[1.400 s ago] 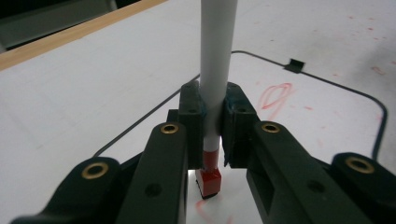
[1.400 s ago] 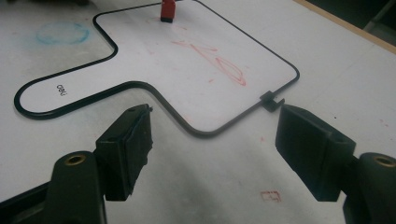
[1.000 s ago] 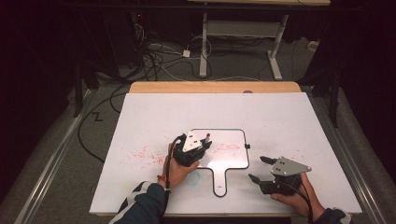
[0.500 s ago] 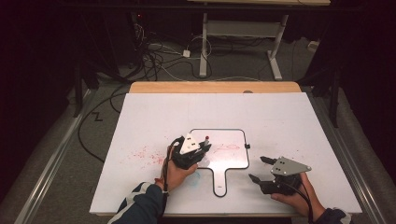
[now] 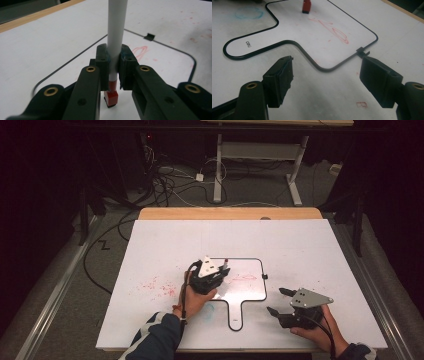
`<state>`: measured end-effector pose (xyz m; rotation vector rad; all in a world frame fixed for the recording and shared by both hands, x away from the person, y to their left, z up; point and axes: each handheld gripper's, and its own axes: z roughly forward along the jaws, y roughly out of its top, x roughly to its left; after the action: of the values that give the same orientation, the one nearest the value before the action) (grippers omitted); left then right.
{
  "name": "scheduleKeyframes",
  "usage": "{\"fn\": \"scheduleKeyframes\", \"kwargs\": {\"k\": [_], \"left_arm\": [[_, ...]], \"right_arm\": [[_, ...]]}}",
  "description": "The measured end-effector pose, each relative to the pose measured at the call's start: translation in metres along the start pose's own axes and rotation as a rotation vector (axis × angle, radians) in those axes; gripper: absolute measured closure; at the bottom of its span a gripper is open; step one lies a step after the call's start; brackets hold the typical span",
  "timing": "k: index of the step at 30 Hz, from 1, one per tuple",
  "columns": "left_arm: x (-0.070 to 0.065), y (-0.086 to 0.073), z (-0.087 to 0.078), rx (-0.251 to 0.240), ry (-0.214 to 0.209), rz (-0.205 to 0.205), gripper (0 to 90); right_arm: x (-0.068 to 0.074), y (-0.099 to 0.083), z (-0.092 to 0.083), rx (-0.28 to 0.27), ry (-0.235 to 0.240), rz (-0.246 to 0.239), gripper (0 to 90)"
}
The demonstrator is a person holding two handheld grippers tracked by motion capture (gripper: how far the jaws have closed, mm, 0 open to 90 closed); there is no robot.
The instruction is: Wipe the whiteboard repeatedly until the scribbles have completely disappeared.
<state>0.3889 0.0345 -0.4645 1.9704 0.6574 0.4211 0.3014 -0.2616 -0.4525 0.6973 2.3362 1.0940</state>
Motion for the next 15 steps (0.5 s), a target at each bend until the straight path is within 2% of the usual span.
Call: {"fn": "scheduleKeyframes", "kwargs": {"k": [3, 5, 7, 9, 10, 13, 15], "left_arm": [[-0.007, 0.007, 0.011, 0.003, -0.024, 0.020, 78.8], [-0.008, 0.009, 0.015, 0.008, -0.024, 0.039, 78.7], [-0.005, 0.010, 0.016, 0.009, -0.022, 0.037, 78.7], [0.002, 0.009, 0.014, 0.015, 0.005, 0.037, 78.7], [0.008, 0.008, 0.012, 0.017, 0.019, 0.029, 78.8], [0.025, 0.003, 0.005, 0.006, 0.041, -0.047, 78.8], [0.031, -0.001, 0.003, -0.019, 0.026, -0.079, 78.8]], "right_arm": [[0.000, 0.000, 0.000, -0.001, 0.003, -0.001, 27.4], [0.000, -0.001, 0.001, 0.002, 0.003, 0.000, 27.3], [-0.001, -0.002, 0.001, 0.006, 0.004, 0.002, 27.4], [-0.001, -0.002, 0.000, 0.004, 0.002, 0.002, 27.4], [-0.002, -0.002, -0.001, 0.002, 0.001, 0.001, 27.4], [-0.002, -0.002, -0.002, 0.000, -0.005, 0.002, 27.4], [-0.002, -0.002, -0.001, 0.000, -0.005, 0.002, 27.4]]}}
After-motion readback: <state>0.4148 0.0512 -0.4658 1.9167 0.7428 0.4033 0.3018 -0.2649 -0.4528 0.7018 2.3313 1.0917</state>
